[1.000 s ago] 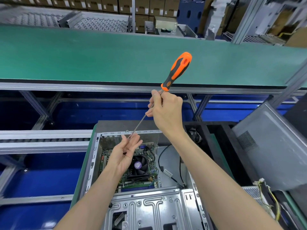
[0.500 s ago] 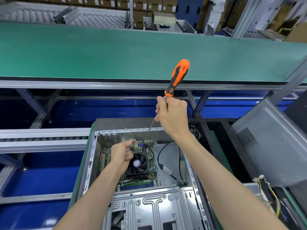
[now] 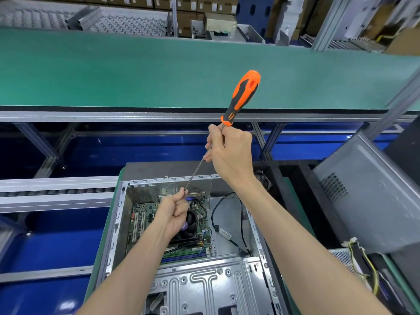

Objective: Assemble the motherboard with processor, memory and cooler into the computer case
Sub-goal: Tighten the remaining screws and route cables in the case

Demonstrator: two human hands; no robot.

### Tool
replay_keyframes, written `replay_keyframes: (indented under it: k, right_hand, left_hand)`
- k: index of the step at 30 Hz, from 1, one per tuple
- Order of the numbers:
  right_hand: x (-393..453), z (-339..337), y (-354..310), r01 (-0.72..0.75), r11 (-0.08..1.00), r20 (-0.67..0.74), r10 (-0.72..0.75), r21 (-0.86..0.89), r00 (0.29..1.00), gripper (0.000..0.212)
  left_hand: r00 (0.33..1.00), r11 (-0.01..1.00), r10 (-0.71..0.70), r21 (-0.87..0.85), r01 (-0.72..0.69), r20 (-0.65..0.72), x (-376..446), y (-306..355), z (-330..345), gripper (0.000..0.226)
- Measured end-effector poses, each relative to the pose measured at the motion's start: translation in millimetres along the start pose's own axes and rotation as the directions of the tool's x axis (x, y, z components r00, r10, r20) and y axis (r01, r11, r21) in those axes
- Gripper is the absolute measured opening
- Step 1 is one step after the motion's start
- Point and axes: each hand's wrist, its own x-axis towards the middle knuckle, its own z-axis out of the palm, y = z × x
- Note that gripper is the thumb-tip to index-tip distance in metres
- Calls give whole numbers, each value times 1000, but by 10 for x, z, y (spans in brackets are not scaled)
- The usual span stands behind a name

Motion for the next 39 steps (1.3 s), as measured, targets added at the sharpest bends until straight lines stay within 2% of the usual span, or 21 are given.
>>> replay_keyframes:
  k: [6, 11, 18, 25, 28, 31, 33, 36, 39]
  right_hand:
    - [-9, -3, 6, 17, 999, -4, -17, 34, 1000, 35]
    - [-16, 11, 47, 60, 998, 19, -59, -26, 998, 34]
    - [-8, 25, 82, 94, 994, 29, -92, -50, 995, 37]
    - [-3, 29, 84, 102, 991, 46, -98, -86, 994, 37]
    - [23, -10, 118, 118, 984, 51, -112, -133, 992, 39]
    - [26, -43, 197, 117, 979, 64, -108, -164, 992, 39]
    - [0, -37, 274, 105, 972, 106, -85, -208, 991, 38]
    - [-105, 13, 402, 117, 943, 184, -61, -311, 981, 37]
    - [-210, 91, 528, 156, 923, 226, -79, -350, 971, 35]
  left_hand:
    - [1000, 1000, 0, 26, -1, 13, -28, 7, 22, 27]
    - [999, 991, 51, 128, -48, -19, -49, -37, 76, 26]
    - [994, 983, 84, 167, -71, -74, -65, -51, 100, 26]
    - [992, 972, 107, 217, -89, -71, -41, -50, 61, 25]
    - [981, 953, 139, 287, -95, -136, -20, -34, 8, 25]
    - [932, 868, 297, 466, -172, -209, -34, 7, -44, 26]
    - [888, 755, 430, 605, -253, -165, -77, 41, -54, 22]
    - [807, 495, 589, 764, -413, 54, -195, 59, 47, 20]
    - [708, 301, 643, 755, -583, 290, -326, 103, 266, 11]
